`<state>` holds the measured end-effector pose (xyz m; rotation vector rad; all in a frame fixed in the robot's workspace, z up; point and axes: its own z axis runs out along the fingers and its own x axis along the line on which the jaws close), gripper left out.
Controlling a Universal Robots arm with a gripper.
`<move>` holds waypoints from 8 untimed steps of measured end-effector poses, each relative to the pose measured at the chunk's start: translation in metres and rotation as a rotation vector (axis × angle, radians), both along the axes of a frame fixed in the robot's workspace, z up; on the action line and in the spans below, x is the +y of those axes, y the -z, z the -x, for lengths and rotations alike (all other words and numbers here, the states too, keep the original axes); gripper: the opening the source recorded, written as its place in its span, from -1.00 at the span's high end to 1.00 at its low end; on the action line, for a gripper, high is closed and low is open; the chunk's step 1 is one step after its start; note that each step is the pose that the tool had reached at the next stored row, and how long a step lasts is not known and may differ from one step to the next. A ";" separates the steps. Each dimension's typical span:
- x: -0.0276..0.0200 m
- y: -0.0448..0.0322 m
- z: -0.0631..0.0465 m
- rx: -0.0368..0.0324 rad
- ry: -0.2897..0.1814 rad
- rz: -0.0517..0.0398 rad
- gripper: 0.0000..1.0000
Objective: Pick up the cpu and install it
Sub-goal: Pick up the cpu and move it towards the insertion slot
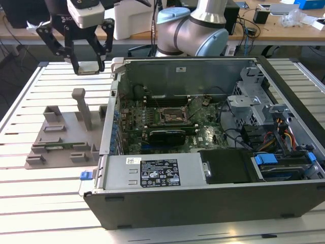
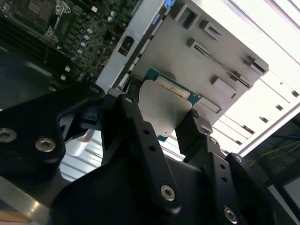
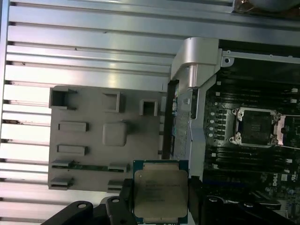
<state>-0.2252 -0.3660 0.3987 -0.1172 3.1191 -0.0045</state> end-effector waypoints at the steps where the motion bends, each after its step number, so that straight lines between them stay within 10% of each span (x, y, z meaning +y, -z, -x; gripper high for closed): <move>1: 0.0000 0.0001 -0.003 -0.0001 0.000 -0.0001 -0.09; 8: 0.0002 0.0006 -0.032 0.0003 0.000 -0.0001 -0.09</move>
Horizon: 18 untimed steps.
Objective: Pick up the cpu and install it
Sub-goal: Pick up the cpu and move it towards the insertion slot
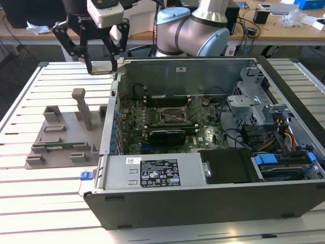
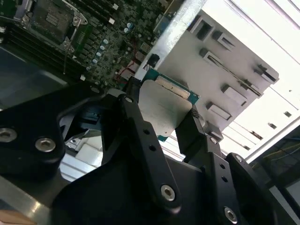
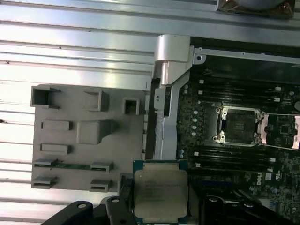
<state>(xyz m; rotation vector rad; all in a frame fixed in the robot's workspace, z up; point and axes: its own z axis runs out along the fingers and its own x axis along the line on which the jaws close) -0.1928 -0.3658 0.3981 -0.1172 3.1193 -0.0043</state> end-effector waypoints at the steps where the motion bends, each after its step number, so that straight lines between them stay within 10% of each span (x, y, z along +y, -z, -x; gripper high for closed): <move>1: 0.0001 0.0006 -0.005 0.0000 0.000 -0.0001 -0.09; 18: 0.0006 0.0076 -0.043 0.0007 0.000 0.0000 -0.09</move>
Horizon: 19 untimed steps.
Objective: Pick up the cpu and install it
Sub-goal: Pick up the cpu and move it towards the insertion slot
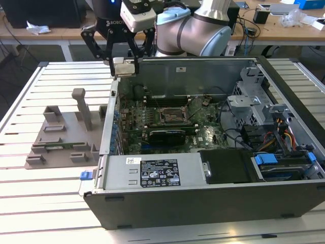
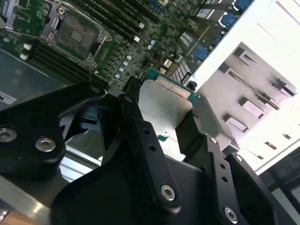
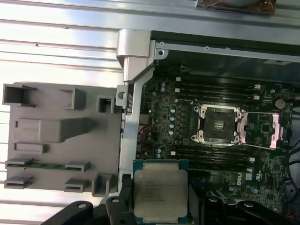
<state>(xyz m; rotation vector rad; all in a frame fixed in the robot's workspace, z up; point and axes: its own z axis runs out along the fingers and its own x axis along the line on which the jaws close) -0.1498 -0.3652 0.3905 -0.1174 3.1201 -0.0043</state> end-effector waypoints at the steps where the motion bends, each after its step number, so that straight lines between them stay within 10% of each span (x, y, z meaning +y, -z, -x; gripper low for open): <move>1: 0.0000 0.0002 -0.001 0.0001 0.000 0.0000 -0.09; 19: 0.0000 0.0045 -0.023 0.0000 0.000 0.0007 -0.09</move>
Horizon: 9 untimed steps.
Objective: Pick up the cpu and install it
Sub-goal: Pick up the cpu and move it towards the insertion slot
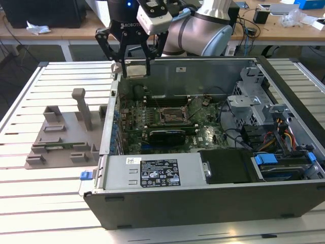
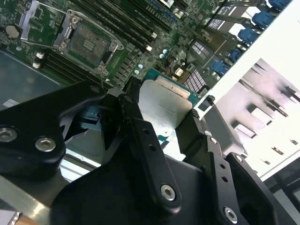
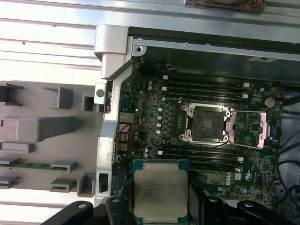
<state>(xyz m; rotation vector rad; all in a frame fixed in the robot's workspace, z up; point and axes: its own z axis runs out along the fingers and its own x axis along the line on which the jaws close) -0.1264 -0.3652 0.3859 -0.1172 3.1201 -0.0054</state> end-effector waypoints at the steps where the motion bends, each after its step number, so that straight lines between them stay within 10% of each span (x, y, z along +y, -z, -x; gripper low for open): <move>1: 0.0000 0.0002 -0.001 -0.0001 0.000 0.0000 -0.09; 9: 0.0000 0.0020 -0.010 0.0000 0.000 0.0006 -0.09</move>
